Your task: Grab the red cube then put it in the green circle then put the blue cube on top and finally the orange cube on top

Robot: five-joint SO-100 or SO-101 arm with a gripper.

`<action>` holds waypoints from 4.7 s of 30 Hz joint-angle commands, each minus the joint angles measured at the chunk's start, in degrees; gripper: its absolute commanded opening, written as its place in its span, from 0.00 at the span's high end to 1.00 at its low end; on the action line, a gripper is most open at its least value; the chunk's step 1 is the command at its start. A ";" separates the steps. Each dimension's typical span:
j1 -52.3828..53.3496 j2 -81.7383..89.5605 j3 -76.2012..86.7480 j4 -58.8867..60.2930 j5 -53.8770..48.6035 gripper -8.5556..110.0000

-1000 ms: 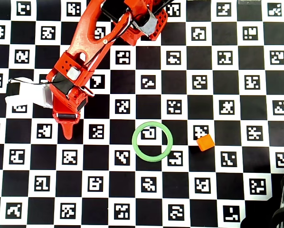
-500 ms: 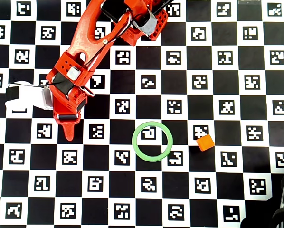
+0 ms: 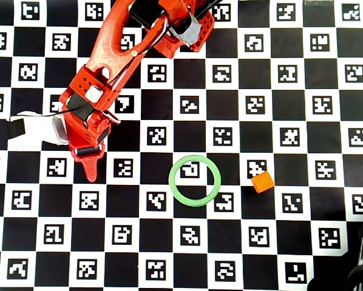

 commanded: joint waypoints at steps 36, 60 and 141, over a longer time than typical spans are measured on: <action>-0.79 0.53 -3.43 3.52 -12.83 0.57; -0.97 -4.48 -11.16 8.35 -12.48 0.57; -44.91 25.58 -18.90 40.61 56.87 0.97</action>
